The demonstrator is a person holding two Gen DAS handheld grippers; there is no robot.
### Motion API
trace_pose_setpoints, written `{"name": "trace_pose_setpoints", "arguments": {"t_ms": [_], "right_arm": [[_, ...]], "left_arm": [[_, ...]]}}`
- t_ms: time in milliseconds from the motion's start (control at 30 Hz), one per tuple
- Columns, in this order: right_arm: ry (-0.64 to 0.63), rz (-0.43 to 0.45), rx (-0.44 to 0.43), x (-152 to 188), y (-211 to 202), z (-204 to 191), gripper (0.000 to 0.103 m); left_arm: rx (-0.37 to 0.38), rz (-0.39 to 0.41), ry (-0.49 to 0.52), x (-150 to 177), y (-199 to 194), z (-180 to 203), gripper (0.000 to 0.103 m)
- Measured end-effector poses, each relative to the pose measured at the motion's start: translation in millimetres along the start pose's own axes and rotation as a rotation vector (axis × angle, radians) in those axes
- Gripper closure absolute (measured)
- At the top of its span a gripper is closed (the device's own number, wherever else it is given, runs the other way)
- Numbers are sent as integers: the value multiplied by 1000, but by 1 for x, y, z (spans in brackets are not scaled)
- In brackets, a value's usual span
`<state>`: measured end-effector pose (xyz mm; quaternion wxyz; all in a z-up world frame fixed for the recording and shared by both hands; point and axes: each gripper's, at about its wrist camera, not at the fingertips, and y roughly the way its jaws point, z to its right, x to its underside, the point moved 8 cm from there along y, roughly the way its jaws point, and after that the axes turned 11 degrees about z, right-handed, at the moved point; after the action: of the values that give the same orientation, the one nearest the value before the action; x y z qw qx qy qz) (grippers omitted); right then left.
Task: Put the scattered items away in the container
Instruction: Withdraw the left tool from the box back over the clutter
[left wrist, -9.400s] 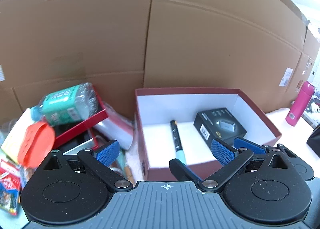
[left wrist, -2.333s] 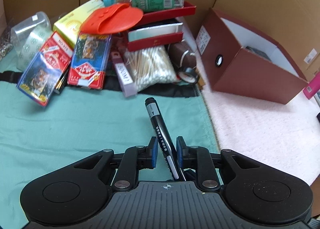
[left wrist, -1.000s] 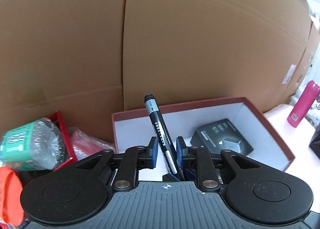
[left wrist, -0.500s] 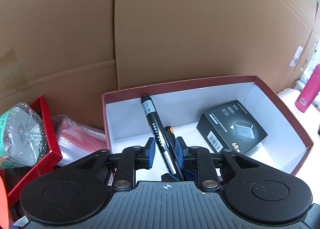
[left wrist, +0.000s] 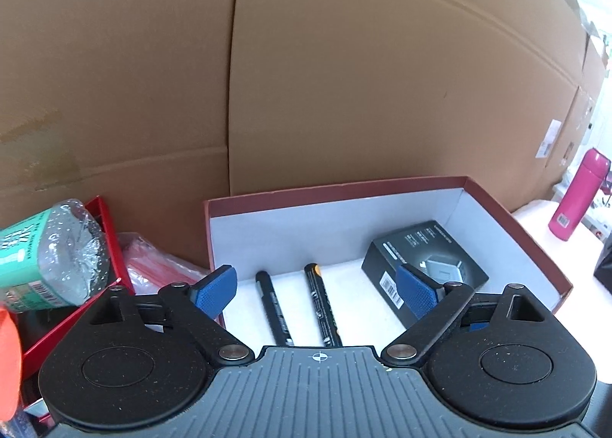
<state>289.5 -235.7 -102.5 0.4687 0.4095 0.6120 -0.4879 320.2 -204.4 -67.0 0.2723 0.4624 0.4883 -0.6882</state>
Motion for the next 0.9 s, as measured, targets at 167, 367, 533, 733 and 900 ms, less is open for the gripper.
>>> {"name": "trace_pose_setpoints", "arguments": {"t_ms": [167, 367, 533, 733, 900], "right_arm": [[-5, 5, 5, -2, 0, -8, 5], [-15, 33, -6, -18, -30, -14, 3], [-31, 60, -21, -25, -52, -26, 2], [-71, 91, -35, -28, -81, -47, 1], [-78, 95, -48, -25, -102, -65, 1]], "left_arm": [[-13, 7, 1, -2, -16, 0, 6], [-50, 53, 15, -8, -48, 1, 5], [-87, 99, 16, -9, -80, -1, 5], [-115, 127, -5, -2, -119, -6, 5], [-140, 148, -39, 9, -157, -15, 5]]}}
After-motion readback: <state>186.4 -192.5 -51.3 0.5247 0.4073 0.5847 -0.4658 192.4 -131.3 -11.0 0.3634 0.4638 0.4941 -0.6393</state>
